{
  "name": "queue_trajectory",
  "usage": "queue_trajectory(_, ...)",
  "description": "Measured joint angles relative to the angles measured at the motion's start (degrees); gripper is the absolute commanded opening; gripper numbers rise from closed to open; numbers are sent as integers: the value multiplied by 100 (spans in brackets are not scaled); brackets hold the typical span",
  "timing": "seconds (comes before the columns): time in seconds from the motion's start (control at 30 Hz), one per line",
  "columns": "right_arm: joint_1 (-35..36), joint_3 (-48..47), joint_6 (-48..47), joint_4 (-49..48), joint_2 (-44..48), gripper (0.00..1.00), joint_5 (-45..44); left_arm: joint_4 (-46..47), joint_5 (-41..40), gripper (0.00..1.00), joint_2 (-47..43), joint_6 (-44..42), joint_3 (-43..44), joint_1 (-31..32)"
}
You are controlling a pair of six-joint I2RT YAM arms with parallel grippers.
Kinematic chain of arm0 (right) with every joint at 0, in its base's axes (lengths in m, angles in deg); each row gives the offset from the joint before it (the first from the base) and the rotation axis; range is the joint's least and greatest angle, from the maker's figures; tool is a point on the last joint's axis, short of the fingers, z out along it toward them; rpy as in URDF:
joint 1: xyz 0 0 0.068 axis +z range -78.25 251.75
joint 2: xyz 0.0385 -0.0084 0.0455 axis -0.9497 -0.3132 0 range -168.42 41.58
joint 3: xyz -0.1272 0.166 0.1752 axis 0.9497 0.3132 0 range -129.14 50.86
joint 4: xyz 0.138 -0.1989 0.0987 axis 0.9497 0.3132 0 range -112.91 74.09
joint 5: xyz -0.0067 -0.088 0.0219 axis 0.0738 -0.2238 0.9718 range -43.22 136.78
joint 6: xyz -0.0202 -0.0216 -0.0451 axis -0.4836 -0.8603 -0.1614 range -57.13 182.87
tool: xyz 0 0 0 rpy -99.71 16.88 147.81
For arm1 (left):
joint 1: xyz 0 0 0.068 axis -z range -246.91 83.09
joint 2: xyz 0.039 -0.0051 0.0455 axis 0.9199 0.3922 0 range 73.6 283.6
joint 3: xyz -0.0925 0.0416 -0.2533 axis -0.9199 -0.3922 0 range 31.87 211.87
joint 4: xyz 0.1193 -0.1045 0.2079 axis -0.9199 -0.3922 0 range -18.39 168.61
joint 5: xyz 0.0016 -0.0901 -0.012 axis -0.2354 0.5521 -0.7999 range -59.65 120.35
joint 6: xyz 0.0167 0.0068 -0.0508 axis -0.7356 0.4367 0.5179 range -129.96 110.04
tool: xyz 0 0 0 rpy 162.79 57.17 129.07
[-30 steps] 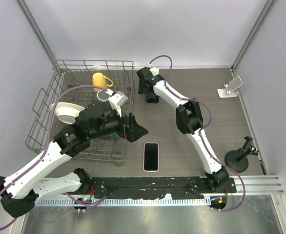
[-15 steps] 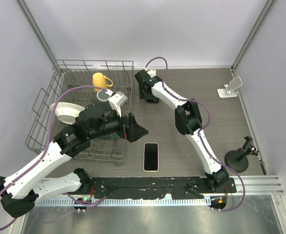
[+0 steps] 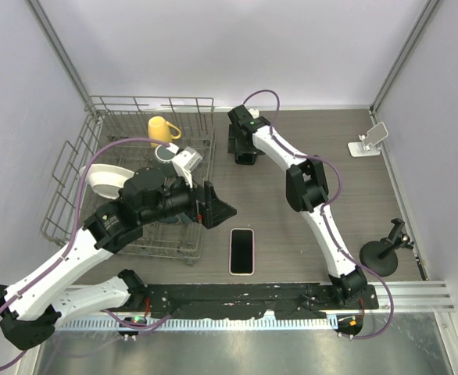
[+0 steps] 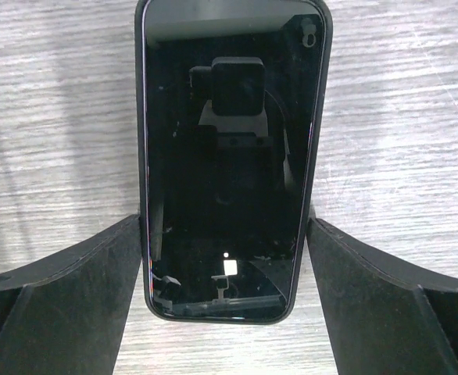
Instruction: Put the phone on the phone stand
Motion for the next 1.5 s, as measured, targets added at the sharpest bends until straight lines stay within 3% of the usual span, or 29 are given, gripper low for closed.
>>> queue_trajectory(0.17,-13,-546,-149,140,-299,89,0,0,4,96,0,7,-9,0)
queue_trajectory(0.27,-20,-597,-188,164,-323,78,-7,2,4,96,0,13,-22,0)
queue_trajectory(0.33,-24,-603,-197,177,-323,63,-9,2,7,96,2,17,-22,0)
queue_trajectory(0.37,-24,-603,-201,179,-323,41,-9,2,7,96,2,17,-22,0)
queue_trajectory(0.4,-28,-605,-210,179,-323,32,7,2,9,96,2,17,-22,0)
queue_trajectory(0.6,-101,-605,-186,197,-319,1,186,2,48,96,9,17,-22,0)
queue_trajectory(0.97,-125,269,-223,151,264,1,205,28,96,96,66,35,-22,0)
queue_trajectory(1.5,-133,3895,-315,-658,2940,1,337,166,122,96,72,103,-55,0)
